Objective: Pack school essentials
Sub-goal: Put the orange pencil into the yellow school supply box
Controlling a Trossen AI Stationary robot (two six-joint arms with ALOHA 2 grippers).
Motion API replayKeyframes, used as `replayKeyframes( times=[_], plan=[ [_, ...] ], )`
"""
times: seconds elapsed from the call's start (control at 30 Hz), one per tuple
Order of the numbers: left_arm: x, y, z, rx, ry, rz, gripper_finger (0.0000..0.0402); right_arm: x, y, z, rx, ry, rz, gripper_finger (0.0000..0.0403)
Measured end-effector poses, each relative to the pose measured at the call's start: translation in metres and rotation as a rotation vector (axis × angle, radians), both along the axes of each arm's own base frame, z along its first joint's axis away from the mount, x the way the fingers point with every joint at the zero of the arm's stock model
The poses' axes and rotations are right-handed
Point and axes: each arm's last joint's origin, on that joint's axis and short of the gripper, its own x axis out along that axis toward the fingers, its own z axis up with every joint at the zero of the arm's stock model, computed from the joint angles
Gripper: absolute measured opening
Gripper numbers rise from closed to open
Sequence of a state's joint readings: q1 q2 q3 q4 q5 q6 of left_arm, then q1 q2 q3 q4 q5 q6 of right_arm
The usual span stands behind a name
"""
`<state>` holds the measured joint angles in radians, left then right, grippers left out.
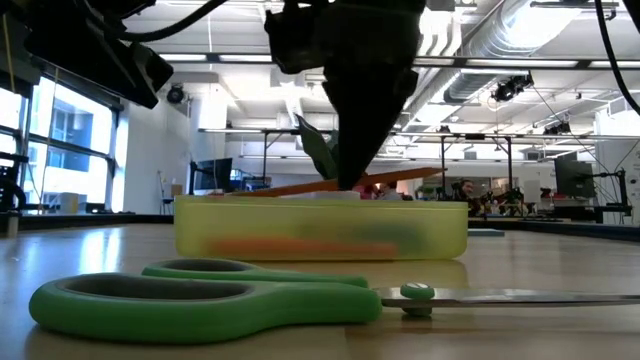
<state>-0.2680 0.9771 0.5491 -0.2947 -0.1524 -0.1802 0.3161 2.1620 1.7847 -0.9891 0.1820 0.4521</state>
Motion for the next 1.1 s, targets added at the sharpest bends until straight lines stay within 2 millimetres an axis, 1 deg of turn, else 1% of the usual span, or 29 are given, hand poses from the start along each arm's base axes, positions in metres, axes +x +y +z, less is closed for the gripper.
replayKeyframes(
  times=[0.17, 0.27, 0.47, 0.67, 0.87, 1.0, 1.1],
  plan=[
    [0.0, 0.0, 0.0, 0.0, 0.0, 0.0, 0.012, 0.003, 0.0, 0.001, 0.016, -0.05, -0.129, 0.0007],
    [0.0, 0.0, 0.0, 0.0, 0.0, 0.0, 0.012, 0.005, 0.0, 0.001, 0.035, -0.077, -0.176, 0.0007],
    [0.0, 0.0, 0.0, 0.0, 0.0, 0.0, 0.012, 0.006, 0.001, -0.001, 0.031, -0.083, -0.176, 0.0007],
    [0.0, 0.0, 0.0, 0.0, -0.001, 0.001, 0.012, 0.006, 0.0, -0.009, 0.001, -0.057, -0.175, 0.0007],
    [0.0, 0.0, 0.0, -0.001, -0.003, 0.001, 0.012, 0.007, 0.0, -0.013, -0.034, -0.044, -0.122, 0.0007],
    [0.0, 0.0, 0.0, -0.001, -0.002, 0.001, 0.012, 0.008, 0.0, -0.015, -0.034, -0.044, -0.125, 0.0008],
    [0.0, 0.0, 0.0, -0.001, -0.002, 0.001, 0.012, 0.008, 0.0, -0.016, -0.033, -0.044, -0.13, 0.0018]
  ],
)
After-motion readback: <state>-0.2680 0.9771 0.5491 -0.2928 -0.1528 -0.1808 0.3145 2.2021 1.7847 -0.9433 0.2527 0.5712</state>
